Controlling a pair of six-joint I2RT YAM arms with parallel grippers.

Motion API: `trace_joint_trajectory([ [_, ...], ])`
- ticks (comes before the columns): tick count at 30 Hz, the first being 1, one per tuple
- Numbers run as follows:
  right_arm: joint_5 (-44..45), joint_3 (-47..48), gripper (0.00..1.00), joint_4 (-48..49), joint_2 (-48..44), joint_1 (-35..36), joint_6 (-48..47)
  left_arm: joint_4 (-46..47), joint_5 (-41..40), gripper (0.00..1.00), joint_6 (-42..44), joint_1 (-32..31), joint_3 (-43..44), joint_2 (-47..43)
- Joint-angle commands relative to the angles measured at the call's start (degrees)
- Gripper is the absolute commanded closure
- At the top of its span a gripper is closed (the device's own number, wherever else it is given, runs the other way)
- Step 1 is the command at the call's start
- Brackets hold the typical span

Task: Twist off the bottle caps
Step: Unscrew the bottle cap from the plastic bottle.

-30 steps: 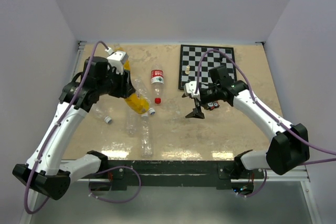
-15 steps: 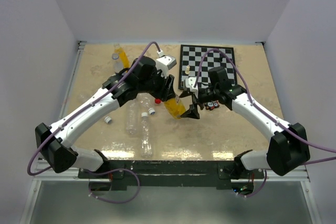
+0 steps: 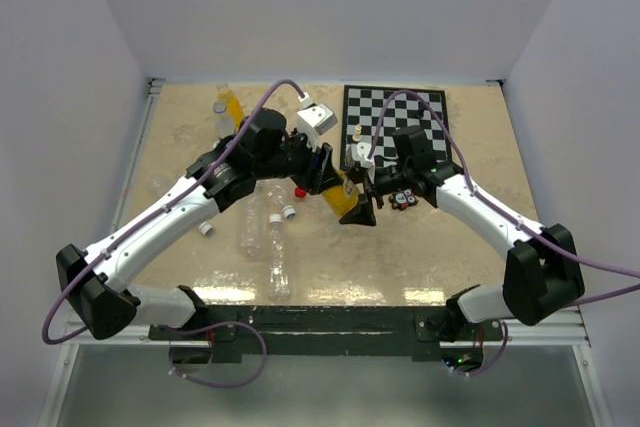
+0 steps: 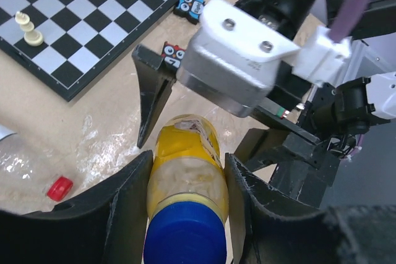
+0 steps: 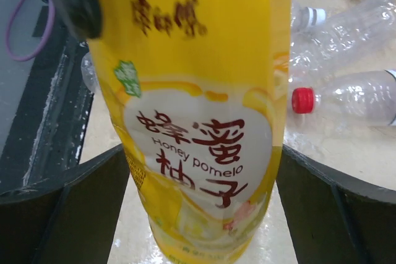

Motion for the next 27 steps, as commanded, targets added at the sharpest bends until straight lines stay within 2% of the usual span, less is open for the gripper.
trace_joint_trajectory([
  [1, -5.13, 1.27, 0.02, -0.7, -0.16, 0.24, 0.45, 10.61, 4.13, 1.0, 0.98, -0.39, -0.07, -3.52],
  [6, -7.16, 1.98, 0.04, -2.72, -0.16, 0.24, -1.22, 13.08, 5.19, 1.0, 0.54, -0.39, -1.65, -3.43],
  [10, -8.48, 2.68, 0.09, -5.0, -0.69, 0.24, -3.15, 14.05, 5.54, 1.0, 0.28, -0.39, -2.44, -3.52],
  [14, -9.27, 3.03, 0.32, -5.36, -0.6, 0.24, -3.51, 15.19, 4.84, 1.0, 0.71, -0.39, -4.99, -4.66],
  [16, -8.75, 3.38, 0.52, -6.14, -0.25, 0.24, -4.3, 15.36, 4.31, 1.0, 1.15, -0.39, -5.69, -5.01],
  [18, -7.52, 3.82, 0.67, -7.29, -0.16, 0.24, -5.7, 15.37, 3.43, 1.0, 1.42, -0.39, -6.4, -5.71],
  [22, -6.37, 4.35, 0.88, -9.3, -0.34, 0.24, -7.98, 15.54, 1.76, 0.98, 1.59, -0.39, -8.07, -7.29],
  [23, -6.11, 4.61, 0.92, -10.18, -0.34, 0.24, -9.3, 15.54, 1.32, 0.94, 1.59, -0.31, -8.51, -8.0],
  [24, -5.76, 4.79, 0.96, -10.97, -0.25, 0.24, -10.62, 15.54, 0.8, 0.85, 1.51, -0.3, -8.77, -8.53],
  [25, -5.41, 4.88, 0.99, -11.68, -0.16, 0.24, -11.59, 15.45, 0.18, 0.74, 1.42, -0.3, -9.12, -9.4],
  [27, -4.53, 5.49, 1.0, -13.7, -0.16, 0.24, -13.96, 15.19, -0.79, 0.47, 1.07, -0.22, -9.91, -10.98],
])
